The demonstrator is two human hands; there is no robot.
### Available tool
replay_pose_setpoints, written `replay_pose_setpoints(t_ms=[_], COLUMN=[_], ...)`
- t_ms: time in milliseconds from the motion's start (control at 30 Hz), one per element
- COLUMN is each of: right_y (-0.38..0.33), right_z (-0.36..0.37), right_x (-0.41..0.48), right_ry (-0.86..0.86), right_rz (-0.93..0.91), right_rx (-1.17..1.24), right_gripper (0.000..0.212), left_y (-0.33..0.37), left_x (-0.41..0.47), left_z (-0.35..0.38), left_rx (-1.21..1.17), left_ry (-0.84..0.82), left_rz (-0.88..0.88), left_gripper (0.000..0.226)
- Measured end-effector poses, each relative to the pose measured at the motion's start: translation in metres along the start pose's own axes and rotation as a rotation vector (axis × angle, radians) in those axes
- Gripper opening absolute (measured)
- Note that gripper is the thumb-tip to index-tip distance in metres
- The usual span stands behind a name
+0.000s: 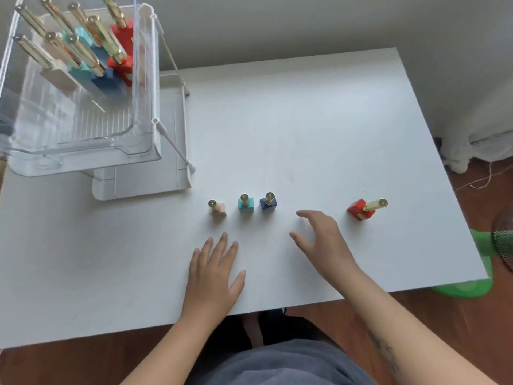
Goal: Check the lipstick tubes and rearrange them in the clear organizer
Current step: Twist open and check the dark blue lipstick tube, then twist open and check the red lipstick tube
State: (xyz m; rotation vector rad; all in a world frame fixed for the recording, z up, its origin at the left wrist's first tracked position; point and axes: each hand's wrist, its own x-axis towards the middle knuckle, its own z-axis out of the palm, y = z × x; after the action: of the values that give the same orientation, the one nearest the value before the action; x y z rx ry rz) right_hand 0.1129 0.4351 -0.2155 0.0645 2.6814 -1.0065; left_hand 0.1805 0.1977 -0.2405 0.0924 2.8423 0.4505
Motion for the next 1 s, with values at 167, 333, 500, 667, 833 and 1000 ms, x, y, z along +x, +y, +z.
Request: replay_pose_setpoints(t_ms=[167,333,500,667,833,1000], right_y=[0.051,0.083,0.092,0.092,0.093,0.095], right_z=[-0.001,-0.006,-0.009,-0.006,-0.007,-0.005], right_x=[-0.045,-0.069,-0.069,-0.069,-0.069,-0.069], right_ry=[0.133,0.121,0.108,0.116,0.1,0.099], right_rz=[0.007,0.186,0.178,0.177,0.194,0.191], right_rx=[-0.225,-0.367,-0.403,-0.387,-0.396,-0.41], right_gripper=[0.043,0.061,0.064,0.063,0.064,0.062], left_y=[0.039,0.095,0.15,0.179,0.186,0.19], left_x=[0.019,0.058,0.101,0.136,0.15,0.157], left_z=[0.0,-0.006,-0.004,0.001,0.005,0.005], left_rx=[-0.018,-0.272,-0.423,-0.441,-0.492,-0.535], left_ry=[0.014,-0.042,-0.088,-0.158,-0.185,-0.2], left_rz=[0.161,0.292,0.324,0.358,0.345,0.322], left_gripper=[0.054,0.045,0.045,0.047,0.043,0.031])
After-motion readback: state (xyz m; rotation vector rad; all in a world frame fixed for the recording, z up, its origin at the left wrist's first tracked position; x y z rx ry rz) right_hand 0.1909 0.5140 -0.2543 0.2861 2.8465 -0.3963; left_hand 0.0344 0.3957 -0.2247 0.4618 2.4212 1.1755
